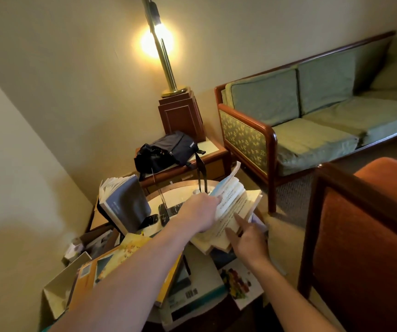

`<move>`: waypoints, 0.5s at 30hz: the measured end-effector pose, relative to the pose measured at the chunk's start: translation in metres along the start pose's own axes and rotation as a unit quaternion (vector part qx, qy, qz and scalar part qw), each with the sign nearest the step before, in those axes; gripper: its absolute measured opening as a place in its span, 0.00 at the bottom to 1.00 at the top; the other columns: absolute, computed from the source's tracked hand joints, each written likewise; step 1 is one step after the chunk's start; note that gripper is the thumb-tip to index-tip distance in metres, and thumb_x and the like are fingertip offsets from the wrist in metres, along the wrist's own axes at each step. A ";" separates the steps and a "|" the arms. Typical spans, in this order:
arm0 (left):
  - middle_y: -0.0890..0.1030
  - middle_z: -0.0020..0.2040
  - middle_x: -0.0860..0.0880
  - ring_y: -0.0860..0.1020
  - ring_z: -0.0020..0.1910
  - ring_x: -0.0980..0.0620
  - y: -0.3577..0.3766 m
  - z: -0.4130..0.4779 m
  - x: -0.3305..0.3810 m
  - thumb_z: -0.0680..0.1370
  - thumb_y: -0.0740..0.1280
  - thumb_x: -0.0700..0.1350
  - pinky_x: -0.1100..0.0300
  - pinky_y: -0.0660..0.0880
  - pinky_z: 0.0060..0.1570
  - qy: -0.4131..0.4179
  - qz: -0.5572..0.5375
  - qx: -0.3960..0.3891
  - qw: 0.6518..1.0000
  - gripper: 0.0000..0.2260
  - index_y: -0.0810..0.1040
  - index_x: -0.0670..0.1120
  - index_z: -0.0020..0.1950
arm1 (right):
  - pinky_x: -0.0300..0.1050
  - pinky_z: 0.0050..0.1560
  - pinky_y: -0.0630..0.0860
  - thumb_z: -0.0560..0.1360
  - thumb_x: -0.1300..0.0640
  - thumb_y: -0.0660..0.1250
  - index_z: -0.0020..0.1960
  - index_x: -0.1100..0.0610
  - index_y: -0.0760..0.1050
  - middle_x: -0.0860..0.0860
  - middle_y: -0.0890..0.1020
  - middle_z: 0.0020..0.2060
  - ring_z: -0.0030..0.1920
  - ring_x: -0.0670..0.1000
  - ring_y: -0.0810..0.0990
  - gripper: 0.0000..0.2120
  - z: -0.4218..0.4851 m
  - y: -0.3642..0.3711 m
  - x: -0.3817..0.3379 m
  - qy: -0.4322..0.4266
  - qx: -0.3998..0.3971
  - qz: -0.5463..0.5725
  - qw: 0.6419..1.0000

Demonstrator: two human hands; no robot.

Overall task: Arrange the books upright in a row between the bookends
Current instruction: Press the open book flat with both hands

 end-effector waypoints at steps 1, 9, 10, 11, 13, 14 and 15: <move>0.77 0.59 0.42 0.76 0.48 0.48 -0.002 -0.001 -0.003 0.82 0.59 0.40 0.57 0.75 0.43 0.003 -0.021 -0.002 1.000 0.26 0.61 0.54 0.79 | 0.46 0.62 0.76 0.82 0.50 0.63 0.79 0.49 0.62 0.51 0.70 0.73 0.70 0.53 0.72 0.26 0.002 0.000 0.000 0.005 -0.007 -0.001 1.000; 0.78 0.66 0.42 0.79 0.56 0.43 -0.013 -0.017 -0.065 0.80 0.63 0.40 0.53 0.76 0.49 -0.053 -0.198 0.067 0.976 0.25 0.68 0.54 0.76 | 0.56 0.68 0.70 0.83 0.58 0.57 0.78 0.46 0.63 0.54 0.74 0.69 0.68 0.56 0.70 0.24 0.006 -0.014 -0.017 0.011 0.081 -0.068 0.994; 0.78 0.66 0.43 0.80 0.54 0.45 -0.016 -0.024 -0.071 0.80 0.64 0.40 0.53 0.77 0.47 -0.067 -0.224 0.077 0.969 0.25 0.68 0.55 0.76 | 0.56 0.66 0.73 0.83 0.58 0.57 0.78 0.46 0.63 0.54 0.74 0.70 0.68 0.55 0.72 0.24 0.006 -0.015 -0.021 0.003 0.082 -0.038 0.996; 0.79 0.65 0.43 0.81 0.47 0.50 -0.018 -0.031 -0.078 0.80 0.64 0.40 0.56 0.77 0.41 -0.077 -0.250 0.089 0.961 0.25 0.69 0.55 0.75 | 0.55 0.65 0.76 0.83 0.59 0.56 0.78 0.47 0.62 0.54 0.72 0.71 0.69 0.55 0.72 0.24 0.006 -0.015 -0.025 -0.002 0.071 0.005 0.997; 0.81 0.62 0.43 0.76 0.29 0.61 -0.023 -0.047 -0.091 0.79 0.65 0.39 0.66 0.69 0.26 -0.095 -0.303 0.111 0.942 0.24 0.70 0.54 0.75 | 0.50 0.65 0.75 0.84 0.61 0.56 0.79 0.50 0.62 0.54 0.70 0.73 0.71 0.54 0.70 0.24 0.005 -0.014 -0.036 -0.021 0.042 0.061 0.997; 0.81 0.62 0.42 0.73 0.23 0.61 -0.027 -0.056 -0.096 0.79 0.64 0.38 0.68 0.65 0.23 -0.105 -0.333 0.117 0.930 0.24 0.71 0.53 0.75 | 0.50 0.66 0.75 0.84 0.62 0.56 0.79 0.51 0.61 0.54 0.69 0.74 0.72 0.54 0.70 0.24 0.003 -0.013 -0.043 -0.034 0.031 0.068 0.997; 0.81 0.62 0.39 0.71 0.20 0.62 -0.030 -0.068 -0.100 0.79 0.64 0.37 0.69 0.63 0.21 -0.116 -0.361 0.123 0.917 0.24 0.71 0.52 0.75 | 0.50 0.66 0.75 0.84 0.63 0.56 0.79 0.53 0.61 0.54 0.69 0.74 0.72 0.54 0.70 0.24 0.001 -0.011 -0.051 -0.048 0.024 0.069 0.996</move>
Point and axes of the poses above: each hand's wrist, its own z-axis towards the middle knuckle, its own y-axis out of the palm, x = y × z, the point moved 3 cm from there along z, towards the middle knuckle
